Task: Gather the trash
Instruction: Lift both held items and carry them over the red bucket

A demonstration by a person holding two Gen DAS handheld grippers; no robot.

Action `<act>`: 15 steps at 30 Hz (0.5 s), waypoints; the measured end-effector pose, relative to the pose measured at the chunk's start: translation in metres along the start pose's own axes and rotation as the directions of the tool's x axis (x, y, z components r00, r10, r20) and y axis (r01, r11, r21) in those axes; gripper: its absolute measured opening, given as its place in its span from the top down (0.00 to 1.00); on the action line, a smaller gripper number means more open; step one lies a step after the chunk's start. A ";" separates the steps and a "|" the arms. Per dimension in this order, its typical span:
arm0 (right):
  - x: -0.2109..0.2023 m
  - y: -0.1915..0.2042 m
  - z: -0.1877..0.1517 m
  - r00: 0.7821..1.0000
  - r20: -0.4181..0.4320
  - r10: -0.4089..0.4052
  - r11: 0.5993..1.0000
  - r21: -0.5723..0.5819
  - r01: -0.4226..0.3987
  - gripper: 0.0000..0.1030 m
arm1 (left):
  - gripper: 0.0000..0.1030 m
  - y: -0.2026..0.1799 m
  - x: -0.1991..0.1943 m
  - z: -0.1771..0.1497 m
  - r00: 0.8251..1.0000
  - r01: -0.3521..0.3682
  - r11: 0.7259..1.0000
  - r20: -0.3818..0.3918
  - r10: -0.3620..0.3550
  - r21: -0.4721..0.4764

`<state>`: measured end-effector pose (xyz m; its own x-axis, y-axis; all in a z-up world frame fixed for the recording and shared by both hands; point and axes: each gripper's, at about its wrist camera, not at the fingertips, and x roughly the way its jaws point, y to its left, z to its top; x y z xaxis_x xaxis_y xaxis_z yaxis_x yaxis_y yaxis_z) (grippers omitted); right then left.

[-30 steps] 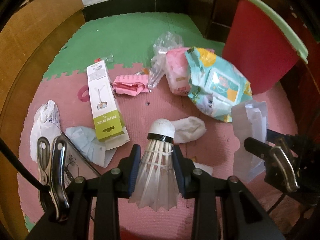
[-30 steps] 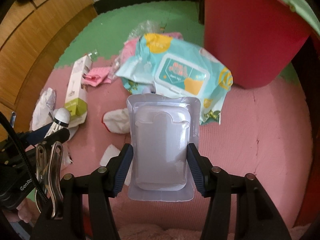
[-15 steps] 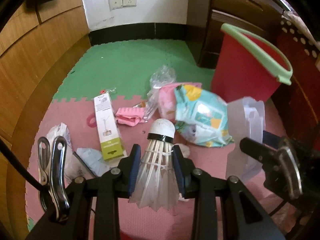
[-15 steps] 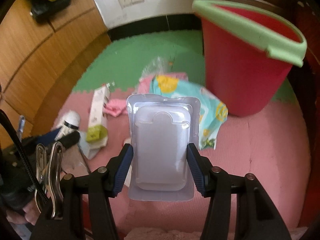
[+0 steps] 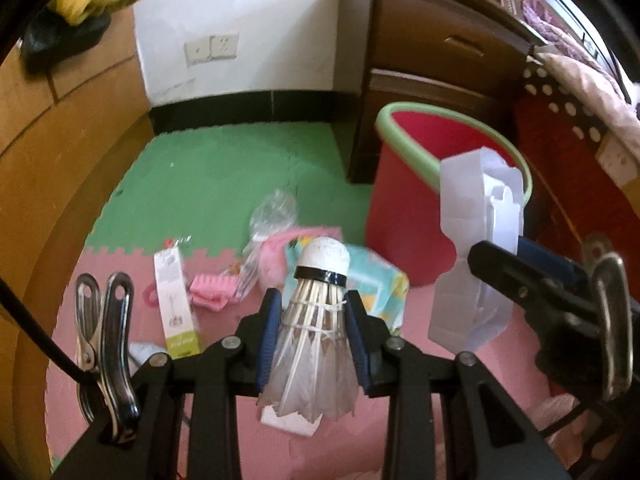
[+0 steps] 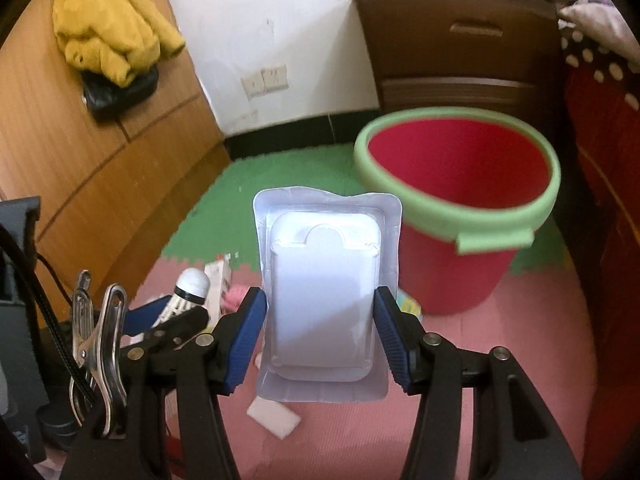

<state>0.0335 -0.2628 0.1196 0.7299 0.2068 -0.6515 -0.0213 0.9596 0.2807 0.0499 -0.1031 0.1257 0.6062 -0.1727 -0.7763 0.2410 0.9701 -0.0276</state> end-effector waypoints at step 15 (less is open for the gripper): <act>-0.022 -0.065 0.067 0.981 0.151 -0.122 0.991 0.068 0.113 0.45 | 0.68 -0.060 0.022 0.064 0.996 0.071 0.997 0.046 -0.071 0.008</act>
<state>0.0647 -0.3424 0.1629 0.8219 0.0565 -0.5668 0.1080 0.9616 0.2524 0.0973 -0.1763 0.1504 0.6219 -0.2493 -0.7423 0.2899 0.9539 -0.0775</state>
